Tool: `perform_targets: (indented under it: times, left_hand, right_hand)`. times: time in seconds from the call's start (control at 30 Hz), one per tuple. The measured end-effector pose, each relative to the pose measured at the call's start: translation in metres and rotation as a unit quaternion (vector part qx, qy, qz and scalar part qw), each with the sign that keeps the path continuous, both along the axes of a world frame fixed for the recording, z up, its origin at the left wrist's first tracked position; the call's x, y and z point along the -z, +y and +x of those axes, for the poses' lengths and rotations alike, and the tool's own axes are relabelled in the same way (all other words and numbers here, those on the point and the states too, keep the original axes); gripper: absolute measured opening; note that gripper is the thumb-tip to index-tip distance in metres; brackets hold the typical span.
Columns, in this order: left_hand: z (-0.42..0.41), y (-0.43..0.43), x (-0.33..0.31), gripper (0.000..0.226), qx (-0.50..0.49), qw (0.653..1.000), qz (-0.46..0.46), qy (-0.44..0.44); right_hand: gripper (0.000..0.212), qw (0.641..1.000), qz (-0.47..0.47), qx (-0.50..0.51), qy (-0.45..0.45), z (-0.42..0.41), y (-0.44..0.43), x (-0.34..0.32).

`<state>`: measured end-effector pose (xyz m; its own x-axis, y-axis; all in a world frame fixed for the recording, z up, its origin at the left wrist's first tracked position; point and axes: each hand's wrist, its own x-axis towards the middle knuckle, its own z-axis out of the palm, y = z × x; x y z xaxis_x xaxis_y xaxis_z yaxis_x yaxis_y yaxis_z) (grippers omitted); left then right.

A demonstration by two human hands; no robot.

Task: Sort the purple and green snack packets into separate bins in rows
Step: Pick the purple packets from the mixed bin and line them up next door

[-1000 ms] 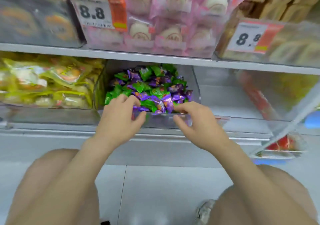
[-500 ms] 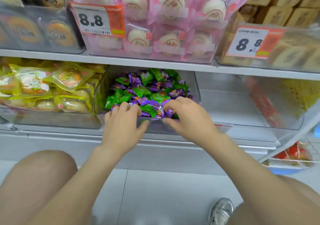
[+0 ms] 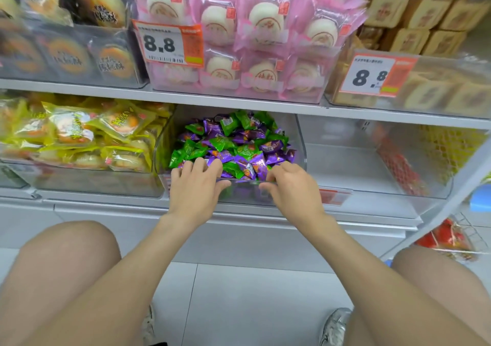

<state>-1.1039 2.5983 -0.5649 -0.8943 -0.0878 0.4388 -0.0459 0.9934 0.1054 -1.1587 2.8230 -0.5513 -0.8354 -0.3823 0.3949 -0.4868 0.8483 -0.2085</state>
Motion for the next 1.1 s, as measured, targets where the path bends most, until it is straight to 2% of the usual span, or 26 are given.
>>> perform_targets:
  times: [0.13,0.23,0.4,0.5,0.7,0.77,0.87,0.93,1.03,1.1]
  left_hand:
    - [-0.004,-0.002,-0.008,0.032,0.003,0.999,0.016,0.040]
    - [0.002,-0.001,-0.016,0.030,0.019,0.998,0.055,0.034]
    - [0.024,0.005,-0.015,0.034,0.020,0.997,0.071,-0.014]
    - [0.032,0.005,-0.019,0.039,0.027,0.991,0.117,-0.055]
    - [0.046,0.004,-0.028,0.043,0.014,0.985,0.123,-0.122]
    - [0.049,0.009,-0.036,0.047,-0.003,0.988,0.086,-0.128]
    - [0.051,0.024,-0.045,0.049,-0.024,0.997,0.020,-0.075]
    - [0.046,0.035,-0.047,0.042,0.004,0.999,0.037,-0.018]
    - [0.036,0.062,-0.040,0.021,0.122,0.989,0.079,0.043]
    - [0.026,0.089,-0.038,0.019,0.176,0.979,0.084,0.055]
  right_hand:
    - [0.022,0.996,-0.053,-0.013,0.067,-0.002,0.001,-0.001]
    - [0.021,0.994,-0.071,-0.014,0.082,0.001,0.006,-0.004]
    - [0.022,0.996,-0.017,-0.049,0.072,0.017,0.013,0.004]
    - [0.022,0.995,0.000,-0.070,0.066,0.025,0.017,0.003]
    - [0.021,0.992,0.023,-0.124,0.014,0.045,0.025,-0.007]
    - [0.022,0.989,0.034,-0.146,-0.009,0.047,0.030,-0.018]
    - [0.015,0.993,-0.035,-0.115,0.004,0.047,0.043,-0.044]
    - [0.012,0.997,-0.057,-0.057,0.011,0.032,0.060,-0.061]
    - [0.021,0.998,0.013,0.020,-0.053,0.000,0.091,-0.074]
    - [0.021,0.992,0.055,0.032,-0.111,-0.015,0.104,-0.070]
